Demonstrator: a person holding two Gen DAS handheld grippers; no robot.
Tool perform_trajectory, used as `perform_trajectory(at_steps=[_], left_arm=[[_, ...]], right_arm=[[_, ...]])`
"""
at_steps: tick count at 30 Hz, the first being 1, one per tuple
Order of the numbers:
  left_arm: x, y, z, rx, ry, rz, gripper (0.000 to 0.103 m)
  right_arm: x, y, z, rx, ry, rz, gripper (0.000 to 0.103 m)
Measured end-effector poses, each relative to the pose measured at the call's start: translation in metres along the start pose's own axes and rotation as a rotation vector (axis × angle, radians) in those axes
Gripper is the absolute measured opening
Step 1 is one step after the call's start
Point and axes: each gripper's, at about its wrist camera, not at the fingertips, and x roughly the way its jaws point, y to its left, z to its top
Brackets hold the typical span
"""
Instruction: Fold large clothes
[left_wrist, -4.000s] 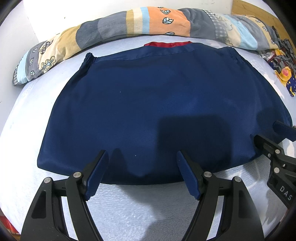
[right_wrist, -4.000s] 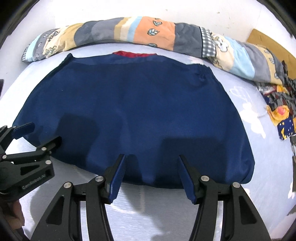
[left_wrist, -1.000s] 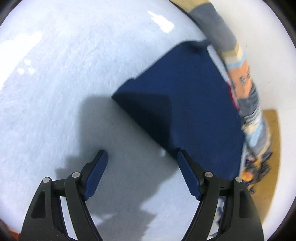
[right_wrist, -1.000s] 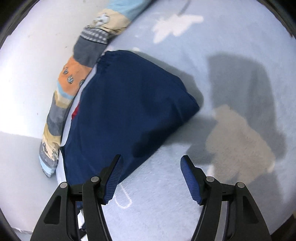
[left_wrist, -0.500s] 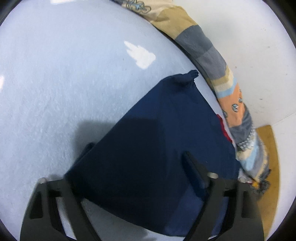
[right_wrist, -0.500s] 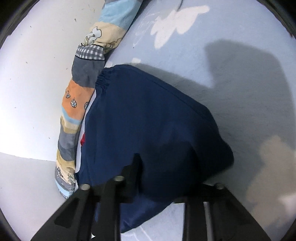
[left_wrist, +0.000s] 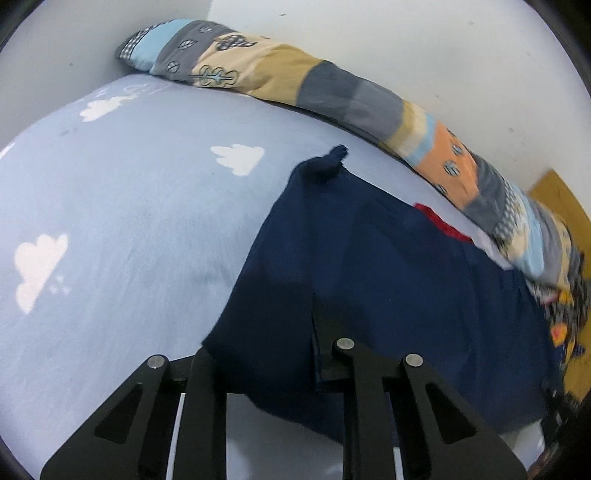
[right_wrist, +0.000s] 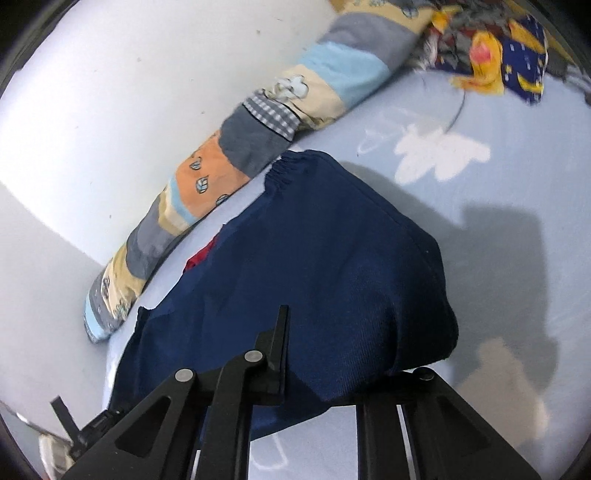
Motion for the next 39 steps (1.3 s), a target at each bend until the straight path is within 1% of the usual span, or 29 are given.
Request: perform_trajectory(at_steps=[5,6,9,11,12,13,14,15,16,17,18,19,20,21,22,23,24,25,26,27,28,29,30,32,33,34,35,37,39], left_arm=[[-0.034,0.007,-0.034,0.005,0.022,-0.018,0.017],[-0.044,0.013,-0.047,-0.001,0.029,-0.020,0.017],[-0.054,0.027,-0.076,-0.037,0.066,-0.023,0.018],[-0.061,0.034,-0.093,-0.045,0.072,0.014,0.022],[-0.065,0.038,-0.097,-0.059,0.060,0.055,0.030],[-0.068,0.040,-0.097,-0.069,0.043,0.094,0.039],[-0.072,0.041,-0.096,-0.074,0.018,0.140,0.040],[-0.080,0.039,-0.092,-0.064,-0.041,0.218,0.040],[-0.088,0.036,-0.088,-0.046,-0.103,0.284,0.040],[-0.097,0.031,-0.084,-0.026,-0.165,0.324,0.040],[-0.102,0.025,-0.080,0.001,-0.215,0.339,0.042],[-0.106,0.018,-0.077,0.029,-0.252,0.349,0.050],[-0.109,0.009,-0.076,0.060,-0.288,0.359,0.054],[-0.111,-0.005,-0.075,0.109,-0.323,0.352,0.058],[-0.110,-0.014,-0.075,0.145,-0.332,0.332,0.058],[-0.107,-0.024,-0.076,0.186,-0.328,0.308,0.058],[-0.100,-0.036,-0.079,0.245,-0.306,0.283,0.062],[-0.089,-0.050,-0.083,0.311,-0.270,0.264,0.064],[-0.080,-0.058,-0.087,0.352,-0.241,0.248,0.064],[-0.066,-0.069,-0.094,0.408,-0.174,0.220,0.064],[-0.056,-0.074,-0.098,0.430,-0.126,0.203,0.064],[-0.047,-0.078,-0.101,0.441,-0.092,0.188,0.064],[-0.036,-0.082,-0.107,0.463,-0.043,0.166,0.064],[-0.028,-0.088,-0.116,0.476,-0.006,0.157,0.064],[-0.027,-0.091,-0.120,0.479,0.008,0.140,0.064],[-0.024,-0.094,-0.123,0.487,0.034,0.115,0.064],[-0.022,-0.098,-0.125,0.498,0.047,0.112,0.064],[-0.026,-0.103,-0.129,0.518,0.039,0.117,0.064],[-0.022,-0.112,-0.132,0.530,0.046,0.101,0.067]], right_arm=[[-0.039,-0.019,-0.009,0.015,0.015,0.009,0.014],[-0.047,-0.025,-0.011,0.023,0.019,0.010,0.014],[-0.067,-0.048,-0.021,0.078,0.043,-0.004,0.014],[-0.071,-0.070,-0.030,0.146,0.085,-0.036,0.017],[-0.069,-0.083,-0.032,0.193,0.117,-0.078,0.026],[-0.068,-0.092,-0.033,0.230,0.131,-0.115,0.032],[-0.067,-0.106,-0.032,0.298,0.151,-0.155,0.034],[-0.066,-0.118,-0.031,0.362,0.172,-0.165,0.036],[-0.066,-0.132,-0.030,0.438,0.185,-0.145,0.036],[-0.067,-0.135,-0.029,0.462,0.183,-0.139,0.036],[-0.068,-0.136,-0.027,0.465,0.176,-0.143,0.036],[-0.070,-0.131,-0.024,0.429,0.156,-0.176,0.036],[-0.074,-0.125,-0.021,0.394,0.126,-0.215,0.036],[-0.078,-0.121,-0.019,0.373,0.102,-0.235,0.038],[-0.080,-0.119,-0.017,0.369,0.084,-0.222,0.044],[-0.080,-0.120,-0.016,0.380,0.084,-0.203,0.047],[-0.079,-0.124,-0.016,0.399,0.089,-0.194,0.047],[-0.078,-0.131,-0.017,0.428,0.091,-0.196,0.047],[-0.081,-0.135,-0.017,0.447,0.079,-0.208,0.047],[-0.085,-0.139,-0.016,0.457,0.052,-0.226,0.049],[-0.094,-0.143,-0.012,0.456,0.003,-0.238,0.049],[-0.098,-0.144,-0.009,0.448,-0.032,-0.226,0.049],[-0.102,-0.146,-0.005,0.441,-0.055,-0.208,0.047],[-0.107,-0.154,0.001,0.467,-0.075,-0.179,0.046],[-0.109,-0.158,0.002,0.474,-0.079,-0.174,0.049],[-0.108,-0.160,0.001,0.477,-0.067,-0.158,0.049],[-0.106,-0.162,-0.001,0.489,-0.052,-0.134,0.049],[-0.098,-0.167,-0.010,0.524,-0.001,-0.099,0.049],[-0.099,-0.170,-0.018,0.540,0.016,-0.102,0.049]])
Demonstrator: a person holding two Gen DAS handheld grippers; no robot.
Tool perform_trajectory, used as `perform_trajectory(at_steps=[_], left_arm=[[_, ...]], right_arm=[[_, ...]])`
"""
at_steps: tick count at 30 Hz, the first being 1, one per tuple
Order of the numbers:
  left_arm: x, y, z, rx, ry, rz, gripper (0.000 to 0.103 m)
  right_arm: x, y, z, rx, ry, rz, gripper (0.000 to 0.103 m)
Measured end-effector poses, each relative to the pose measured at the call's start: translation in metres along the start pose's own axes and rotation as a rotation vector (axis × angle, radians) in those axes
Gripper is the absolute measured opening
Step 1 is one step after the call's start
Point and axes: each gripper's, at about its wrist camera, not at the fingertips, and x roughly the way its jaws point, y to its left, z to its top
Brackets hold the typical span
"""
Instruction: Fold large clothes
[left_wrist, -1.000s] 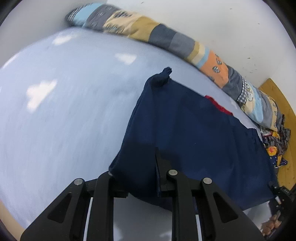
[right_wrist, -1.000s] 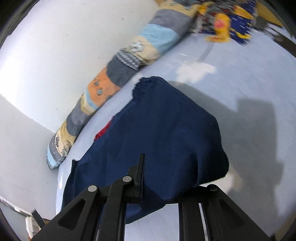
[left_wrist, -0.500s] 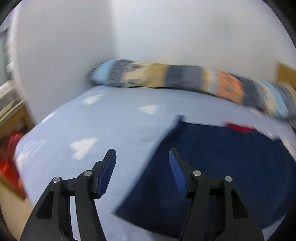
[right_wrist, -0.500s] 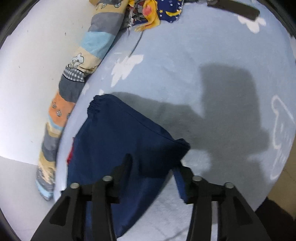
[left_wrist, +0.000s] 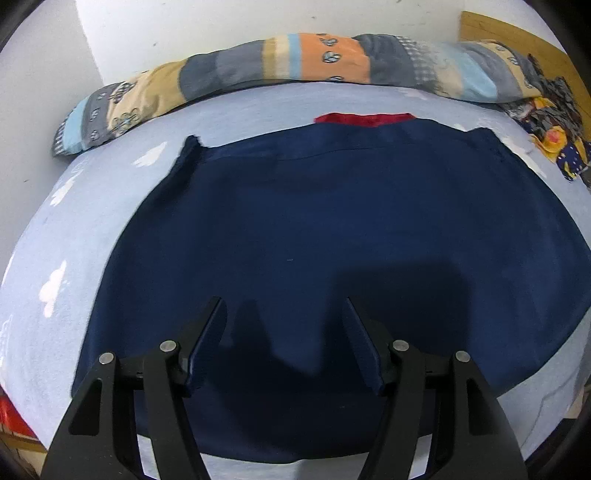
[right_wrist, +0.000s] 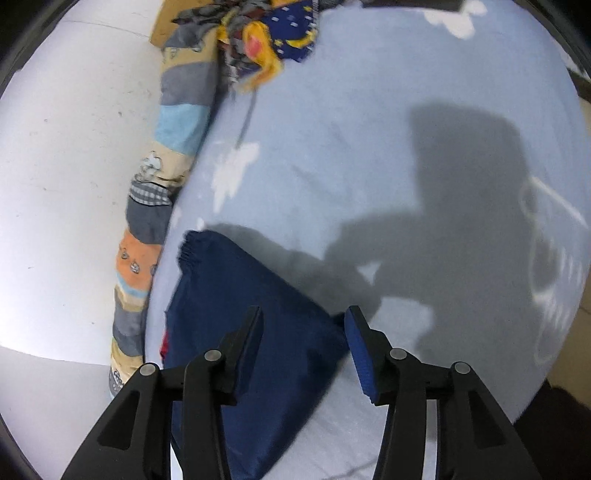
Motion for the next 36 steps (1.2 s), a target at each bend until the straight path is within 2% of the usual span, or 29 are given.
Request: perform_trajectory(at_steps=[2,4,7,10,14,15,19,27,33,35,36], left_arm=[[0.004,-0.006,-0.002,0.016,0.018,-0.010,0.069],[0.014,-0.014,-0.005,0.050,0.049,0.010,0.070],[0.015,-0.019,-0.006,0.065,0.041,0.029,0.070],[0.006,-0.014,-0.003,0.035,0.007,0.005,0.070],[-0.006,-0.014,0.000,0.020,-0.052,-0.013,0.075],[-0.004,-0.015,0.000,0.023,-0.052,-0.023,0.078],[0.017,-0.024,-0.002,0.052,0.023,-0.029,0.078],[0.020,-0.024,-0.001,0.020,0.030,-0.046,0.078],[0.018,-0.020,0.000,0.009,0.032,-0.053,0.078],[0.015,-0.017,0.001,-0.012,0.026,-0.059,0.078],[0.013,-0.013,0.002,-0.023,0.018,-0.057,0.078]], right_arm=[[0.004,-0.004,-0.003,0.007,0.036,0.021,0.049],[0.011,-0.010,-0.003,0.016,0.049,-0.028,0.045],[0.001,-0.024,0.003,0.067,-0.010,-0.094,0.048],[0.003,-0.023,0.002,0.091,0.043,0.024,0.050],[0.012,-0.017,-0.015,0.084,0.107,0.070,0.052],[0.016,-0.016,-0.019,0.085,0.126,0.070,0.052],[0.033,-0.011,-0.034,0.074,0.203,0.085,0.056],[0.068,0.023,-0.040,-0.021,0.225,0.133,0.057],[0.081,0.031,-0.043,-0.061,0.161,0.165,0.056],[0.084,0.036,-0.044,-0.089,0.157,0.178,0.040],[0.085,0.040,-0.044,-0.111,0.161,0.184,0.026]])
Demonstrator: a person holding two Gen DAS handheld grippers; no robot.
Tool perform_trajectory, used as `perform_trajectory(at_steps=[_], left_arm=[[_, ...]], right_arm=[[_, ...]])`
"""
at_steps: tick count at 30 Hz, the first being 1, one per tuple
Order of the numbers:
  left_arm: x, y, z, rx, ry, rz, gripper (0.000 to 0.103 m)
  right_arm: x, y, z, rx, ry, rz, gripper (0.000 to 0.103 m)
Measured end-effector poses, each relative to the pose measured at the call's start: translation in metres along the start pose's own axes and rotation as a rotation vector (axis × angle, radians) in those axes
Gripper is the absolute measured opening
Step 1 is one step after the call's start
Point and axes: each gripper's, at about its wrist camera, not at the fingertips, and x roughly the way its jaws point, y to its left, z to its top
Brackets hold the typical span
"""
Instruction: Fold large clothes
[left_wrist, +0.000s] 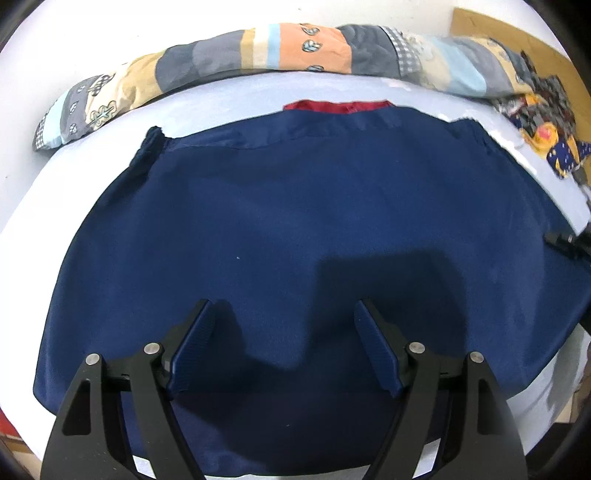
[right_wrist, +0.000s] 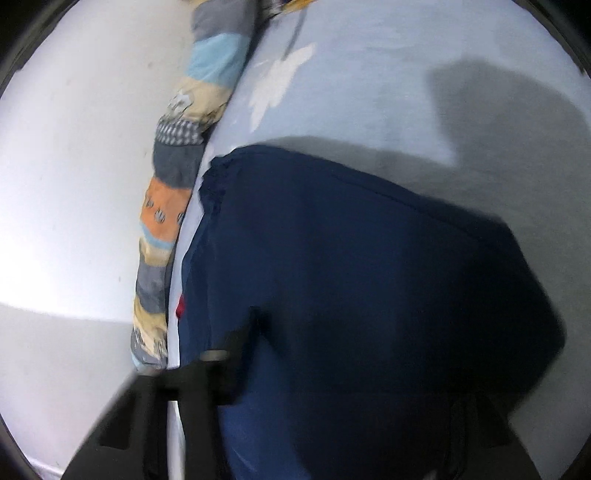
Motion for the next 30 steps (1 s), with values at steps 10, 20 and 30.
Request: perform_trajectory(at_steps=[10,20,30], left_arm=[[0.014,0.032,-0.005,-0.070,0.052,0.046,0.079],[0.013,0.029,-0.003,-0.065,0.052,0.037,0.079],[0.010,0.033,-0.006,-0.062,0.051,0.038,0.079]], right_arm=[[-0.010,0.013,-0.007,-0.048,-0.041,-0.002,0.019],[-0.030,0.054,-0.019,-0.169,-0.118,0.041,0.015],[-0.039,0.089,-0.035,-0.305,-0.163,0.046,0.015]])
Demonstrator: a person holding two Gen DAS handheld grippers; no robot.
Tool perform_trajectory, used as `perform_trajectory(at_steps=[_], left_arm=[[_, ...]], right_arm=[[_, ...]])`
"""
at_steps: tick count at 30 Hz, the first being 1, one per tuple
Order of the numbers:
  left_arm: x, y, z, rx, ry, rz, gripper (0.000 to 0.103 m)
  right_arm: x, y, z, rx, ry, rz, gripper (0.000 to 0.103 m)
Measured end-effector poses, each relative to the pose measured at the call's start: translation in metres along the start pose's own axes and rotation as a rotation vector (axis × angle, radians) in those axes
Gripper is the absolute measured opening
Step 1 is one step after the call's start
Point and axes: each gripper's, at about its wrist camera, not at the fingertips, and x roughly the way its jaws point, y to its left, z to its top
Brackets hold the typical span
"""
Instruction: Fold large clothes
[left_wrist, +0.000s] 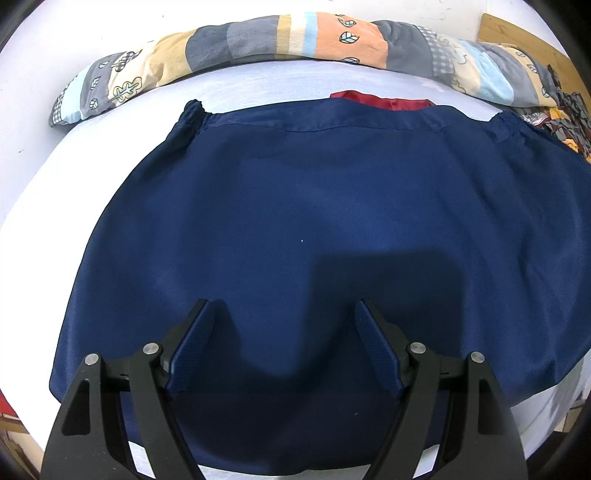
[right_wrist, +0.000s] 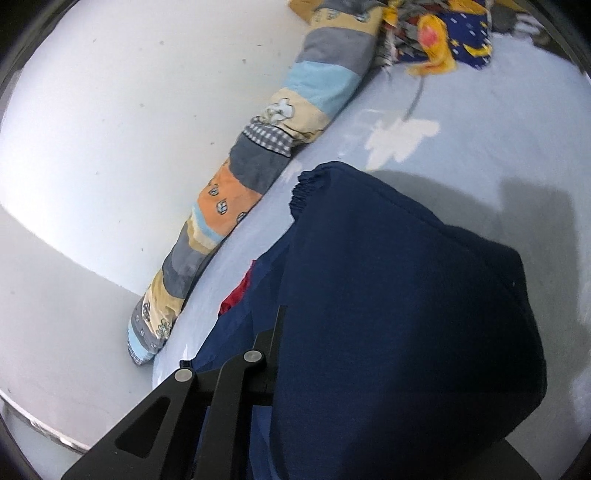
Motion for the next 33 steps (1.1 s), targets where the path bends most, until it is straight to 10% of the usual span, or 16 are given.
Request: perform_trajectory(at_steps=[33], left_arm=[[-0.018,0.067,-0.003,-0.108,-0.060,-0.026,0.079]], right_arm=[[-0.008,0.087,-0.020,-0.259,-0.019,-0.037,0.015]])
